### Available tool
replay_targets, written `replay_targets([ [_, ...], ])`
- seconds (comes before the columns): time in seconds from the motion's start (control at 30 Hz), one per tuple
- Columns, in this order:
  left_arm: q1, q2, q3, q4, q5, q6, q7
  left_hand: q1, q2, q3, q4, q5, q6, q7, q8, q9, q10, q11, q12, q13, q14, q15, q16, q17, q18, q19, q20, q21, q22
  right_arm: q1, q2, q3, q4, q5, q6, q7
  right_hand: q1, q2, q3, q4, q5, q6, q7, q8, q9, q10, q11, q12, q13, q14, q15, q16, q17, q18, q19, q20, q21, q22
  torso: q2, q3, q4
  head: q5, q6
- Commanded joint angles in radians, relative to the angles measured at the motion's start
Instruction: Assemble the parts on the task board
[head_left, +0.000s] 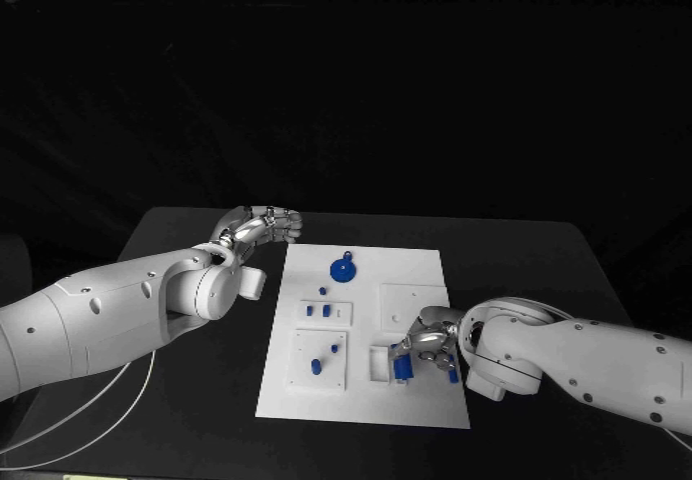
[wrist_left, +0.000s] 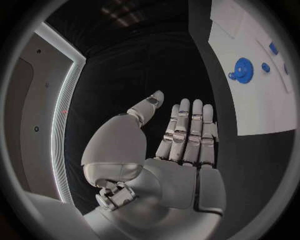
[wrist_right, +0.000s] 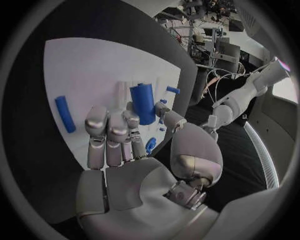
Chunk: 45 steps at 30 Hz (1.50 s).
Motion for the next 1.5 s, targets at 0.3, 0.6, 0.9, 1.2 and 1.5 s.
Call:
replay_targets([
  [0.3,0.001,0.004,0.001,0.003,0.004,0.016,0.001,-0.007,0.002,-0.002,0.004,-0.006,-0.008,-0.002,0.006,-0.002,-0.001,0.004,0.004,-0.002,0.004,0.005,-0.005,0.002,0.015,0.001,0.003,-0.005,0.001,-0.001,0.069,-0.003,-0.049,0.043,0.011,-0.005,-0.022,-0.004,-0.007,0.000,0.007,0.023,0.014,-0.002,-0.002,0.006,-0.001,-0.009,-0.002,0.000,-0.006,-0.004,0.003,0.101,0.001,0.009,0.008,0.018,0.001,0.0002,0.0007,0.003,-0.002],
  [0.6,0.001,0.004,0.001,0.004,0.004,0.017,0.000,-0.008,0.002,-0.002,0.004,-0.006,-0.009,-0.002,0.006,-0.002,-0.001,0.003,0.004,-0.002,0.004,0.005,-0.005,0.003,0.015,0.001,0.003,-0.006,0.002,-0.002,0.087,-0.005,-0.068,0.026,0.013,-0.010,-0.032,-0.007,-0.011,0.001,0.007,0.025,0.014,-0.004,-0.003,0.006,-0.001,-0.010,-0.002,-0.001,-0.006,-0.005,0.003,0.101,0.000,0.009,0.009,0.018,0.001,0.0000,-0.0005,0.005,-0.004],
  [0.9,0.001,0.003,0.001,0.005,0.004,0.017,0.000,-0.008,0.002,-0.002,0.005,-0.007,-0.009,-0.002,0.007,-0.002,-0.001,0.003,0.004,-0.002,0.004,0.005,-0.006,0.003,0.015,0.001,0.003,-0.006,0.002,-0.005,0.090,-0.011,-0.070,0.023,0.021,-0.014,-0.039,-0.012,-0.013,0.001,0.006,0.024,0.014,-0.006,-0.004,0.006,-0.001,-0.012,-0.002,-0.001,-0.006,-0.005,0.004,0.101,-0.001,0.009,0.009,0.017,0.001,0.0008,-0.0006,0.006,-0.007],
  [1.2,0.001,0.002,0.001,0.005,0.004,0.018,-0.001,-0.009,0.002,-0.002,0.005,-0.007,-0.009,-0.002,0.007,-0.003,-0.001,0.003,0.004,-0.002,0.004,0.005,-0.007,0.004,0.015,0.001,0.003,-0.006,0.002,-0.007,0.089,-0.013,-0.072,0.022,0.026,-0.022,-0.041,-0.012,-0.013,0.002,0.006,0.024,0.014,-0.007,-0.004,0.006,-0.001,-0.012,-0.002,-0.001,-0.007,-0.006,0.004,0.101,-0.001,0.009,0.009,0.017,0.001,0.0008,-0.0008,0.008,-0.009],
  [1.5,0.001,0.002,0.001,0.005,0.004,0.018,-0.001,-0.009,0.002,-0.002,0.005,-0.007,-0.009,-0.002,0.007,-0.003,-0.001,0.003,0.004,-0.003,0.004,0.005,-0.007,0.004,0.015,0.001,0.003,-0.007,0.003,-0.009,0.092,-0.014,-0.075,0.019,0.023,-0.024,-0.044,-0.013,-0.013,0.003,0.006,0.025,0.014,-0.007,-0.005,0.005,-0.001,-0.013,-0.002,-0.001,-0.007,-0.006,0.004,0.101,-0.002,0.009,0.009,0.017,0.001,0.0005,-0.0011,0.009,-0.009],
])
